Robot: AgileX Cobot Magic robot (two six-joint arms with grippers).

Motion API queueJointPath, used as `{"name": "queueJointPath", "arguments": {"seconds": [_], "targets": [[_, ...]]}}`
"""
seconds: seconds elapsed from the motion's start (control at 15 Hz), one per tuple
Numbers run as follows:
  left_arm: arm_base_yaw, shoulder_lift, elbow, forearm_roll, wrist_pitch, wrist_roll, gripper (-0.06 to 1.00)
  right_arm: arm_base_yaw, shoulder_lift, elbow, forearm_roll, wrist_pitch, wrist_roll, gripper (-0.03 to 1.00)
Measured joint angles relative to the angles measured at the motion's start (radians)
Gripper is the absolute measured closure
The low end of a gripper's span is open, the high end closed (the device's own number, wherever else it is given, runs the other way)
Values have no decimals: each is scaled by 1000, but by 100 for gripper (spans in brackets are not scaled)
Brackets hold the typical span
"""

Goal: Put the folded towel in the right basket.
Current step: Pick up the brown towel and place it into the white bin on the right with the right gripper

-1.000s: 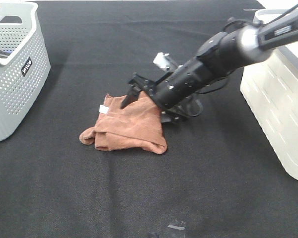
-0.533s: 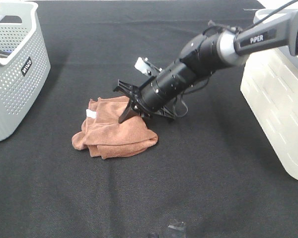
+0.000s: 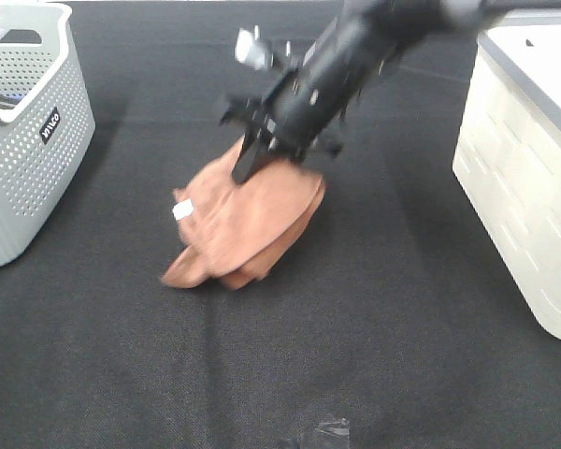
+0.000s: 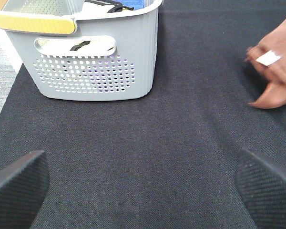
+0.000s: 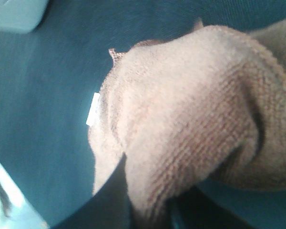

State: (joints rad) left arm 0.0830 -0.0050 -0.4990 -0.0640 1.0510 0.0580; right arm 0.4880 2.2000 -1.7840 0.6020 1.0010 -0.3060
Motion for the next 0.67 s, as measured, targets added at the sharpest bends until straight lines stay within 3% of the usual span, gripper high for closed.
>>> {"name": "queueJointPath", "arguments": {"seconds": [0.13, 0.2, 0.4, 0.67], "targets": [[0, 0, 0, 0, 0, 0, -4, 0, -93, -87, -95, 166, 0, 85], [0, 0, 0, 0, 0, 0, -4, 0, -132, -136, -128, 200, 14, 85], [0, 0, 0, 0, 0, 0, -4, 0, -254, -229, -295, 206, 133, 85], [0, 0, 0, 0, 0, 0, -4, -11, -468, -248, -660, 219, 216, 85]]}}
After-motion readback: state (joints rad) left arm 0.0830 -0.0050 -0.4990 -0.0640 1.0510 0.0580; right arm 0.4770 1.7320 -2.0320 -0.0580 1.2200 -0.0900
